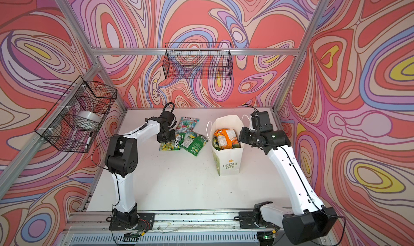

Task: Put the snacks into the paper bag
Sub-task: 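Close the left gripper on the green Spring Tea packet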

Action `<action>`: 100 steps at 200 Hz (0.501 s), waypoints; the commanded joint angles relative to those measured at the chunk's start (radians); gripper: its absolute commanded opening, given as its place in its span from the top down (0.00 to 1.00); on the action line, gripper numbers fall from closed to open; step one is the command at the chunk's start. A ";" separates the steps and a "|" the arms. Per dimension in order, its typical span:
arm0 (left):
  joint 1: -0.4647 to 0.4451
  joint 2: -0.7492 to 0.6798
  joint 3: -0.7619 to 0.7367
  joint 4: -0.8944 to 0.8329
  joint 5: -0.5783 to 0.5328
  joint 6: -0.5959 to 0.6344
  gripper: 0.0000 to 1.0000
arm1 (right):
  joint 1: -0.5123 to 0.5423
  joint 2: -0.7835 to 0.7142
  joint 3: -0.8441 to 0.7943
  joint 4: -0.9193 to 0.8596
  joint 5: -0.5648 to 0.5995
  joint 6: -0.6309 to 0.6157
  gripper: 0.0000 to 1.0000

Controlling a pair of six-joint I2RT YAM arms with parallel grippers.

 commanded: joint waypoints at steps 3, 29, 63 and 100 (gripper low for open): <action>0.004 -0.081 -0.023 -0.048 0.026 -0.029 1.00 | 0.007 -0.021 -0.007 0.031 -0.021 0.001 1.00; 0.005 -0.172 -0.065 -0.033 0.047 -0.047 1.00 | 0.008 -0.018 -0.005 0.033 -0.021 -0.003 1.00; 0.004 -0.211 -0.111 -0.052 0.061 -0.052 0.56 | 0.008 -0.016 -0.020 0.052 -0.026 0.001 1.00; 0.009 -0.232 -0.192 -0.045 -0.050 -0.042 0.00 | 0.007 -0.008 -0.019 0.052 -0.037 -0.003 1.00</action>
